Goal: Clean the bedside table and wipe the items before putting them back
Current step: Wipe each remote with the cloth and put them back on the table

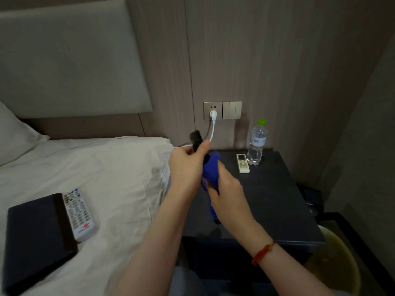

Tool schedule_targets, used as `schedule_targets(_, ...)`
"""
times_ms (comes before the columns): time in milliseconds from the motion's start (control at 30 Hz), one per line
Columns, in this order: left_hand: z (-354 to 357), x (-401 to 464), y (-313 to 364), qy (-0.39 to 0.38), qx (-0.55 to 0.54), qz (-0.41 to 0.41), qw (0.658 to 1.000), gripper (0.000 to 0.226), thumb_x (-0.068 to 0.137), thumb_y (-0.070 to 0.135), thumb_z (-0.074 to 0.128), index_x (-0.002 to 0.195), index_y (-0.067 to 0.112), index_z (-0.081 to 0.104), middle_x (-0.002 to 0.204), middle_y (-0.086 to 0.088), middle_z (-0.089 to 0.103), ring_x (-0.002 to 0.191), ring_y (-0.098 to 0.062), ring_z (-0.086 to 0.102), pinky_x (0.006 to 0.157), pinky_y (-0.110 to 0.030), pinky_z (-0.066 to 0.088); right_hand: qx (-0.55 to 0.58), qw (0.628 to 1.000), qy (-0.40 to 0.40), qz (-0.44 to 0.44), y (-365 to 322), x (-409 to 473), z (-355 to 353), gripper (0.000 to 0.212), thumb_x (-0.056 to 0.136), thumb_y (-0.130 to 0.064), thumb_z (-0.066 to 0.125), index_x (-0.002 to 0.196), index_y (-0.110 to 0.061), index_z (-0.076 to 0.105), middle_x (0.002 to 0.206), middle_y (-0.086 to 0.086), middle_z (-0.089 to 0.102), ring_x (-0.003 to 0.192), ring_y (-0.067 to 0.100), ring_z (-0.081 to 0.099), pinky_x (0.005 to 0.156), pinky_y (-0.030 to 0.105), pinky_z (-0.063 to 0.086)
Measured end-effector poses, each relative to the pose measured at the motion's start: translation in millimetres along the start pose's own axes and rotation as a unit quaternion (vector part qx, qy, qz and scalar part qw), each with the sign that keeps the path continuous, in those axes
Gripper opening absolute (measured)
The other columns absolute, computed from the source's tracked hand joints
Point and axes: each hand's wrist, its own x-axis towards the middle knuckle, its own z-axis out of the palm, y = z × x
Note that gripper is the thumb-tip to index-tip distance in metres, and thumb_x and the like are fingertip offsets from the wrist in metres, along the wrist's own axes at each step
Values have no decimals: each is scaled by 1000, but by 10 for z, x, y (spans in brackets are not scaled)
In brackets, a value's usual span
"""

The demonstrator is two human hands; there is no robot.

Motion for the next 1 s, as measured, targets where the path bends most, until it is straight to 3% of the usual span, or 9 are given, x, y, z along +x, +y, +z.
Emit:
schedule_targets(200,-122,149,19,-80,-132,-104,982,26,93,27,52,84,4,62,97,-16,66,87,-22,65,73,-26,53,-164,986,-23,-29,93,-108,-80,57,93,-14,48,143,-6,24,131,11,47,119,22,46,98,28,34)
schedule_targets(400,-91,43,-139,-174,-173,-178,953,12,89,20,57,93,9,62,82,-5,73,71,-14,72,61,-24,59,-208,978,22,-17,182,-150,-61,58,93,-8,48,144,-7,22,134,8,44,120,17,42,101,27,34)
schedule_targets(467,-98,39,-203,-180,-197,-193,944,13,88,18,59,92,8,64,75,-3,75,69,-12,72,59,-24,58,-166,985,21,-32,196,-161,-81,55,91,-6,50,141,-8,29,131,8,47,118,15,44,102,27,36)
schedule_targets(533,-117,67,-264,-171,-229,-202,937,13,83,18,63,88,7,67,77,-5,75,75,-16,73,64,-28,59,-24,998,1,-50,190,-191,-137,46,90,-9,53,134,-13,40,126,4,51,116,8,46,103,24,38)
schedule_targets(600,-140,89,-313,-174,-254,-207,929,20,73,21,67,87,7,68,84,-8,74,81,-19,72,70,-33,58,125,991,-24,-48,187,-234,-188,39,91,-20,53,129,-20,45,125,-3,54,116,2,49,102,20,38)
schedule_targets(700,-155,84,-354,-212,-282,-218,910,23,71,24,66,87,8,72,85,-8,73,78,-18,72,63,-31,58,244,969,-44,-19,189,-272,-208,48,88,-41,52,130,-19,47,122,-9,58,113,0,54,96,14,41)
schedule_targets(767,-160,62,-350,-243,-295,-224,897,18,73,23,64,77,12,77,81,-7,73,75,-17,72,61,-28,58,263,963,-57,-1,190,-253,-215,56,84,-48,50,125,-11,50,109,-11,62,102,-2,59,88,14,44)
schedule_targets(867,-169,58,-316,-263,-294,-224,891,18,73,22,63,75,13,78,77,-6,72,67,-14,70,56,-26,57,265,962,-70,5,190,-171,-225,37,87,-35,46,113,-10,53,90,-18,62,87,-7,59,79,12,44)
schedule_targets(1000,-175,73,-258,-262,-297,-233,889,20,73,23,62,84,9,73,54,0,58,44,-6,55,43,-18,50,236,968,-88,-5,77,-39,-230,33,87,-37,42,115,-22,51,105,-12,60,95,-4,58,87,18,44)
